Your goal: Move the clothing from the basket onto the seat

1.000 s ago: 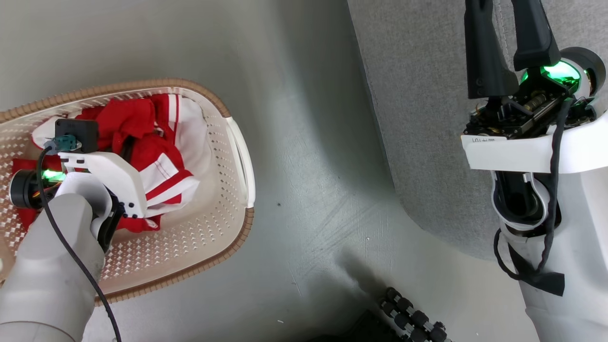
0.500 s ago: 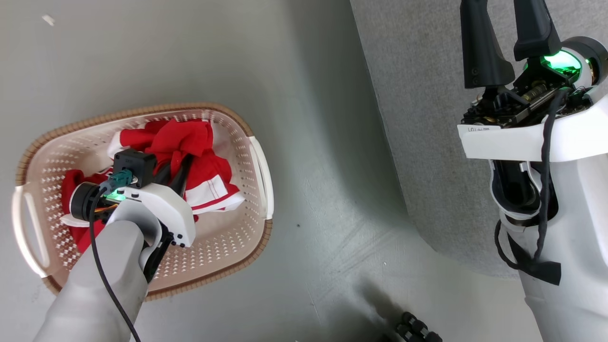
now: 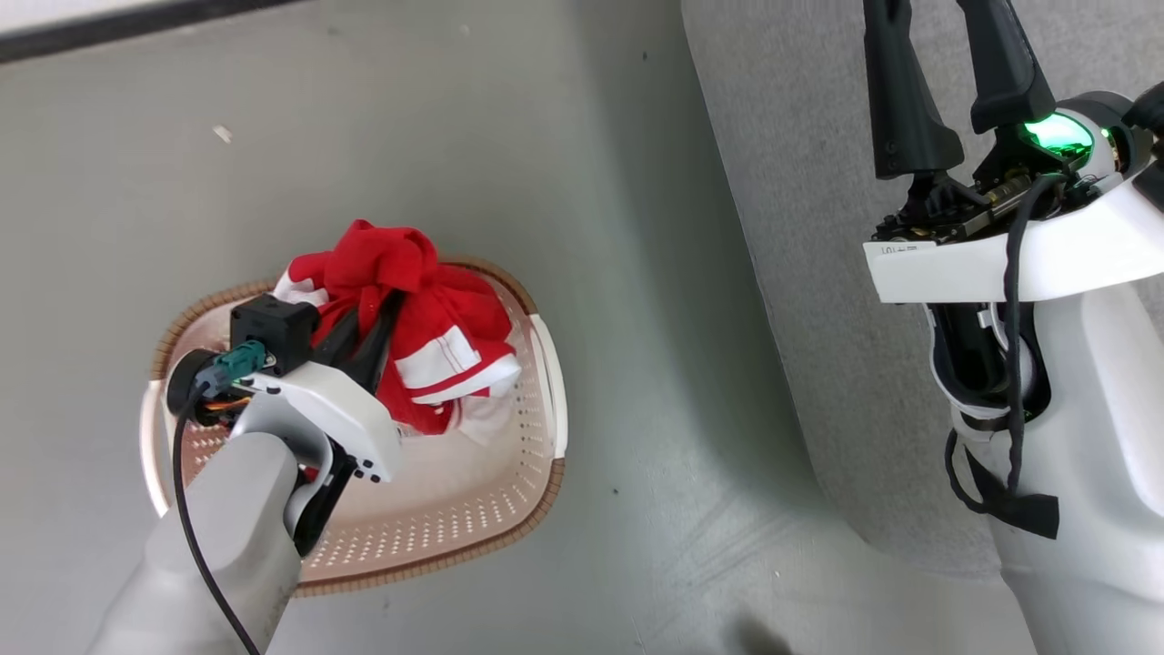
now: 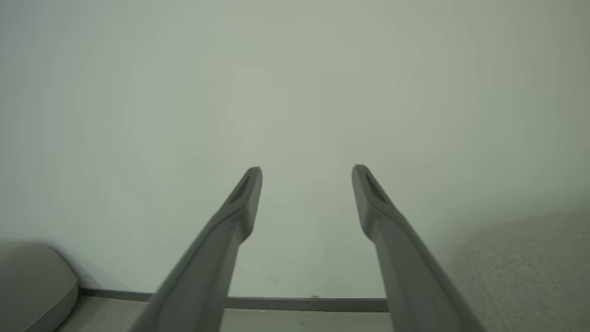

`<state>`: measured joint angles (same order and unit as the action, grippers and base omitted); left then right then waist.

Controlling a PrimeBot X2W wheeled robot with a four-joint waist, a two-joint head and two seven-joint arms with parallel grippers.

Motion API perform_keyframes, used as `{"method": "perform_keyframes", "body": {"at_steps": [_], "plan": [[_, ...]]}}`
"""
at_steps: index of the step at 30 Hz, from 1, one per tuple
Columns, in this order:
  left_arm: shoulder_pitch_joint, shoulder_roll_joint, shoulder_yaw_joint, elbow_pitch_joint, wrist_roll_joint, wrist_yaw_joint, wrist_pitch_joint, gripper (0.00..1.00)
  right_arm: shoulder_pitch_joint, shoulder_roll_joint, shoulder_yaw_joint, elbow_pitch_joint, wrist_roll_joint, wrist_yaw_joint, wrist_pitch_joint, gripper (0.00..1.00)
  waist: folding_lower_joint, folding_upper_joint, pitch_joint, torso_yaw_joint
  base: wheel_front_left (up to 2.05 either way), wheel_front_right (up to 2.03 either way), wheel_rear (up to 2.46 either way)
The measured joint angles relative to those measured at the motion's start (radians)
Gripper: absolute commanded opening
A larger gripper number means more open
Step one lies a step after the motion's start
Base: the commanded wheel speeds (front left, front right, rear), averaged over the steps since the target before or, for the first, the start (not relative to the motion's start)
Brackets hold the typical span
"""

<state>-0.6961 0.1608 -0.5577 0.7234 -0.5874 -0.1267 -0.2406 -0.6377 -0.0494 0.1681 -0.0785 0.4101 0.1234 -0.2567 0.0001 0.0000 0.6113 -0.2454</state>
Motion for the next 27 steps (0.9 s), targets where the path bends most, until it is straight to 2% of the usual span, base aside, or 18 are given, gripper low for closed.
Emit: {"method": "perform_keyframes", "body": {"at_steps": [11, 27], "plan": [[0.063, 0.007, -0.017, -0.119, -0.065, 0.000, -0.005, 0.00, 0.061, -0.001, 0.013, 0.065, -0.021, 0.000, 0.000, 1.00, 0.0000, 0.0000, -0.130, 0.053, 0.00, 0.00, 0.00], [0.092, 0.031, -0.033, -0.274, -0.103, 0.000, -0.007, 0.00, 0.166, -0.003, 0.013, 0.139, -0.024, 0.000, 0.000, 1.00, 0.0000, 0.0001, -0.326, 0.134, 0.00, 0.00, 0.00]]}}
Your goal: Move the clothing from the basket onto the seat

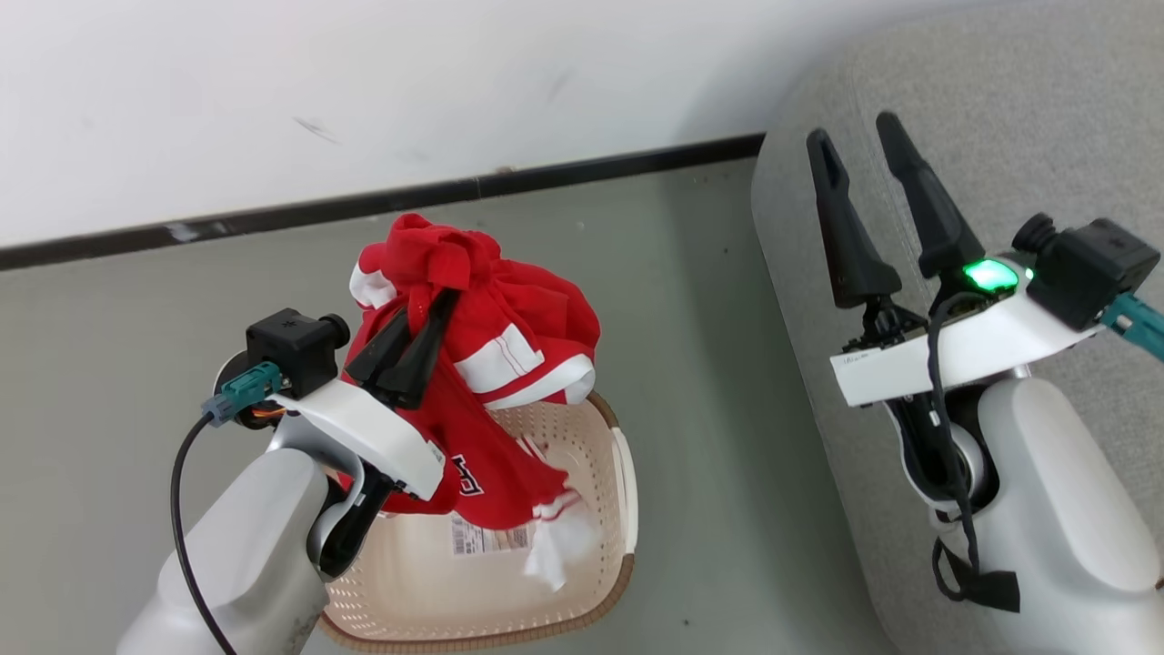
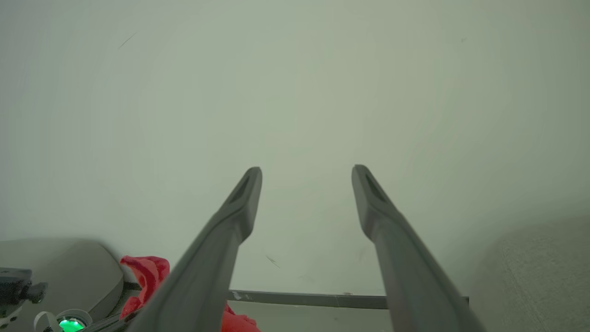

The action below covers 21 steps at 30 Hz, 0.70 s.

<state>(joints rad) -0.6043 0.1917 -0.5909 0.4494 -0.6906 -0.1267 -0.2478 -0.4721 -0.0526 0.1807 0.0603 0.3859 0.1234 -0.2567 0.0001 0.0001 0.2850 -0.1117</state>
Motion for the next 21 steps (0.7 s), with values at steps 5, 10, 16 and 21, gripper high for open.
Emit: {"method": "perform_keyframes", "body": {"at_steps": [5, 10, 16, 21], "plan": [[0.000, 0.001, 0.000, -0.030, -0.021, 0.000, 0.004, 0.00, 0.039, -0.001, 0.004, 0.015, 0.006, 0.000, 0.000, 1.00, 0.0000, 0.0000, -0.053, 0.020, 0.00, 0.00, 0.00], [-0.003, 0.003, 0.007, -0.049, -0.030, 0.000, 0.025, 0.00, 0.076, -0.001, 0.008, 0.021, 0.011, 0.000, 0.000, 1.00, 0.0000, 0.0000, -0.101, 0.037, 0.00, 0.00, 0.00], [-0.009, 0.001, 0.007, -0.063, -0.042, 0.000, 0.055, 0.00, 0.116, -0.006, 0.027, 0.028, 0.030, 0.000, 0.000, 1.00, 0.0000, 0.0000, -0.145, 0.050, 0.00, 0.00, 0.00], [-0.027, -0.006, 0.001, -0.070, -0.053, 0.000, 0.083, 0.00, 0.144, -0.014, 0.047, 0.033, 0.038, 0.000, 0.000, 1.00, 0.0000, 0.0000, -0.183, 0.059, 0.00, 0.00, 0.00]]}}
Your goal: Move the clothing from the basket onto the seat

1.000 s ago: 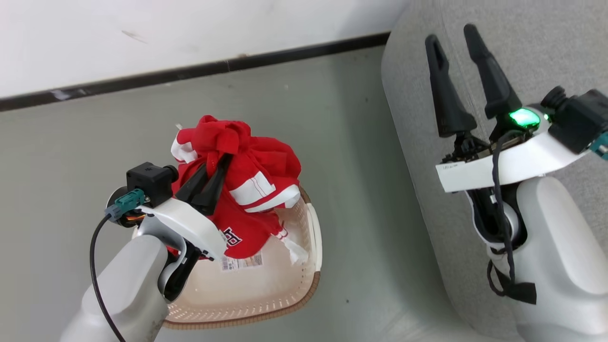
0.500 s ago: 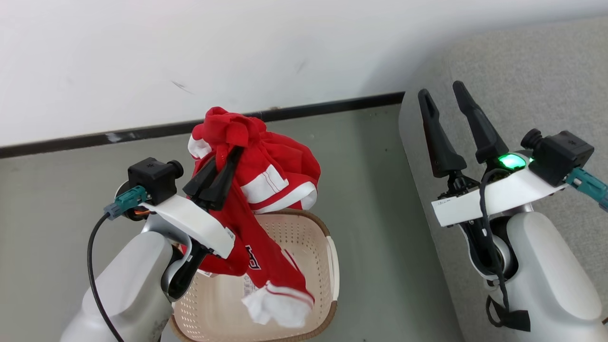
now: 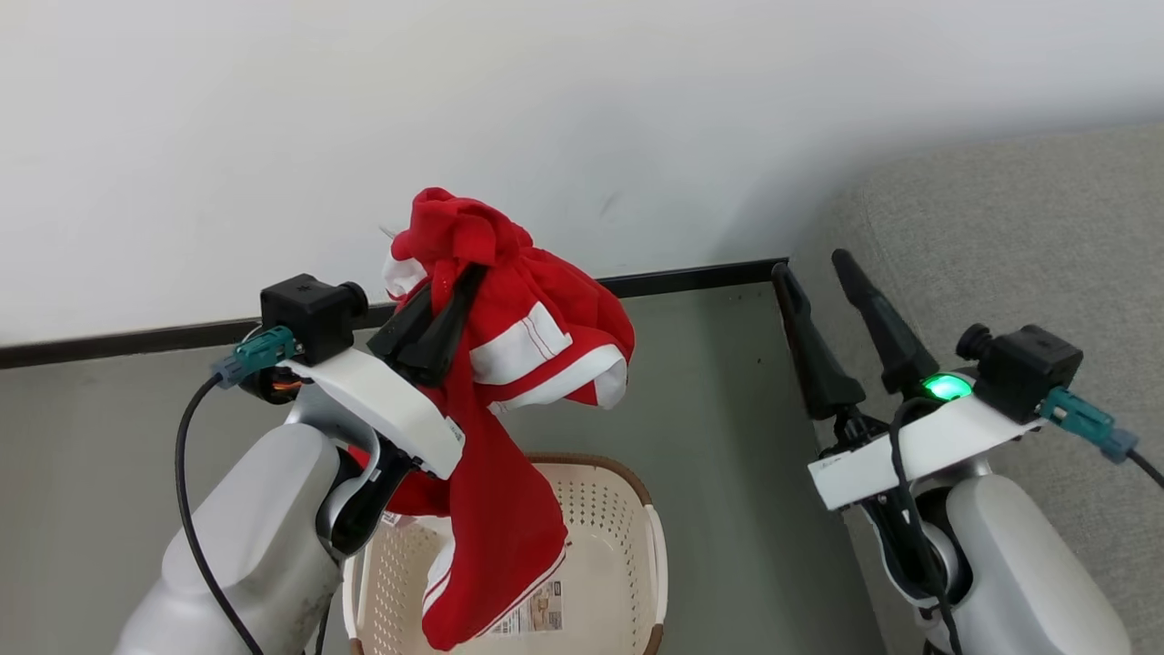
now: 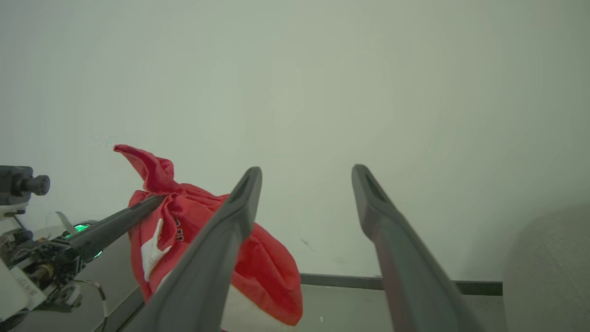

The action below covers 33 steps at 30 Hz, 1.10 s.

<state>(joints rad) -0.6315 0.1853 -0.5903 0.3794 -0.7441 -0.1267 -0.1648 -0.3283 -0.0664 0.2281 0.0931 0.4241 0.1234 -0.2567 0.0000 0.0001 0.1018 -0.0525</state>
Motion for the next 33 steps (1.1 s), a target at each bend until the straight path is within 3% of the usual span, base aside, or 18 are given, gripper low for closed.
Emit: {"method": "perform_keyframes", "body": {"at_steps": [24, 33], "plan": [[0.000, -0.034, -0.035, -0.007, -0.022, 0.024, 0.103, 0.00, 0.057, -0.063, 0.246, -0.018, 0.071, 0.000, 0.000, 1.00, 0.0000, 0.0000, -0.086, 0.031, 0.00, 0.00, 0.00], [0.000, -0.049, -0.043, -0.021, -0.029, 0.029, 0.121, 0.00, 0.013, -0.182, 0.434, 0.037, 0.063, 0.000, 0.000, 1.00, 0.0000, 0.0000, -0.086, 0.039, 0.00, 0.00, 0.00]]}}
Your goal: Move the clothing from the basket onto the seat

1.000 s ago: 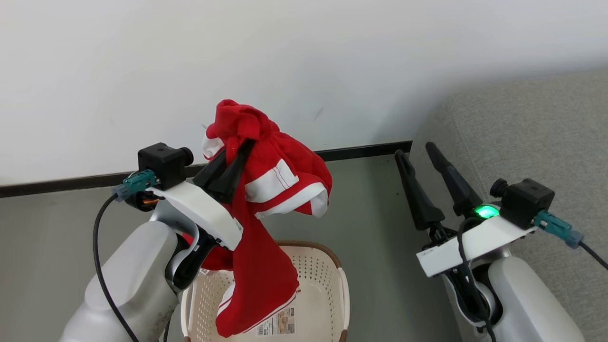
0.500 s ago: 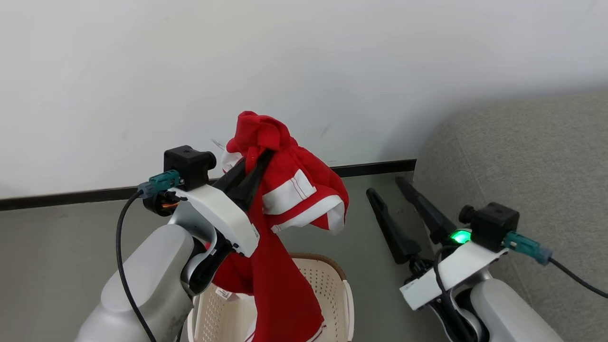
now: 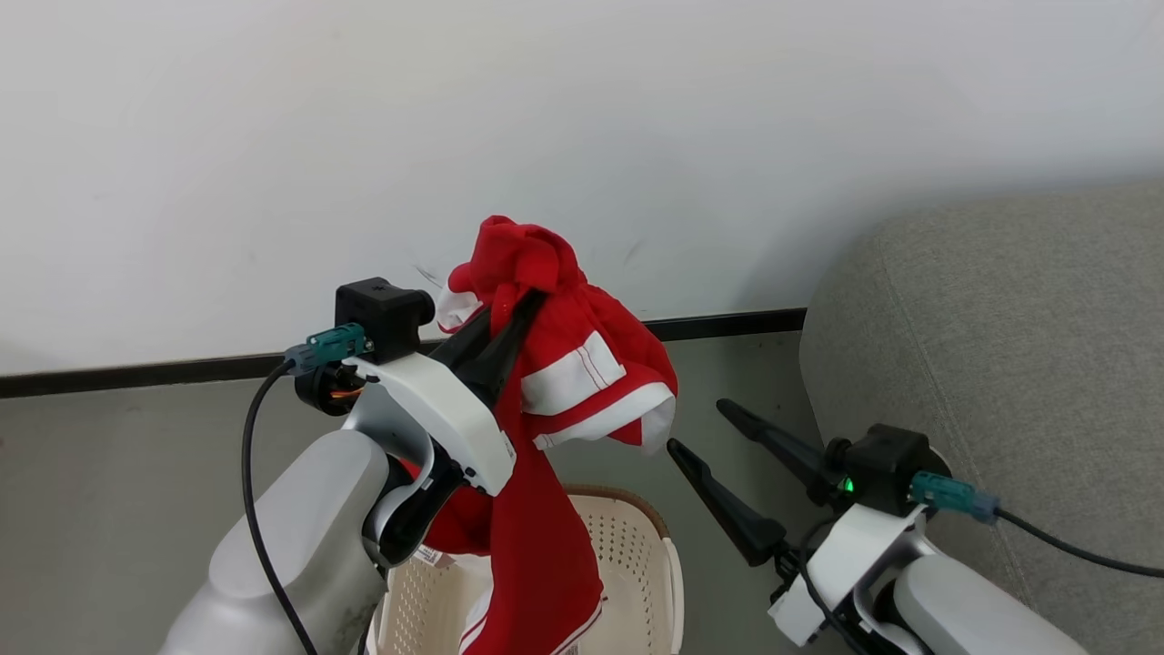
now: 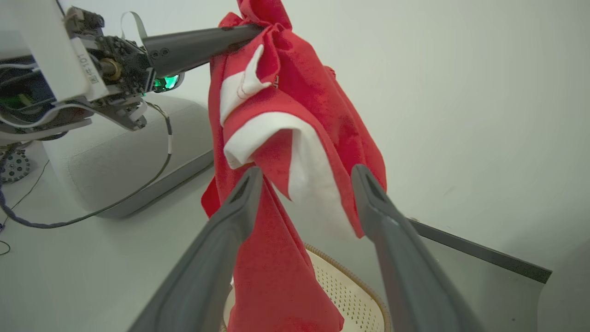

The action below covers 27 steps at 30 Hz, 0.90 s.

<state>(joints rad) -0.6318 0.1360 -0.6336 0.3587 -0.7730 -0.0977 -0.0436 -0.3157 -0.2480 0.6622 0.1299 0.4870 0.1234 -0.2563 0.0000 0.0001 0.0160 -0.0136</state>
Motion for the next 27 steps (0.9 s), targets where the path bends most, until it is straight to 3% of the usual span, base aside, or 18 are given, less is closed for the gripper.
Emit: {"method": "perform_keyframes", "body": {"at_steps": [4, 12, 27], "plan": [[0.000, -0.005, -0.007, -0.006, 0.000, 0.000, 0.010, 0.00, -0.048, -0.035, 0.012, 0.013, -0.029, 0.000, 0.000, 1.00, 0.0000, 0.0000, 0.002, 0.006, 0.00, 0.00, 0.00], [0.000, -0.012, -0.013, -0.018, -0.003, 0.003, 0.022, 0.00, -0.086, -0.041, 0.095, 0.072, -0.002, 0.000, 0.000, 1.00, 0.0001, 0.0000, 0.006, 0.020, 0.00, 0.00, 0.00], [0.000, -0.038, -0.039, -0.023, -0.003, 0.003, 0.040, 0.00, -0.170, 0.017, 0.263, 0.188, 0.082, 0.000, 0.000, 1.00, 0.0000, 0.0000, 0.005, 0.052, 0.00, 0.00, 0.00]]}}
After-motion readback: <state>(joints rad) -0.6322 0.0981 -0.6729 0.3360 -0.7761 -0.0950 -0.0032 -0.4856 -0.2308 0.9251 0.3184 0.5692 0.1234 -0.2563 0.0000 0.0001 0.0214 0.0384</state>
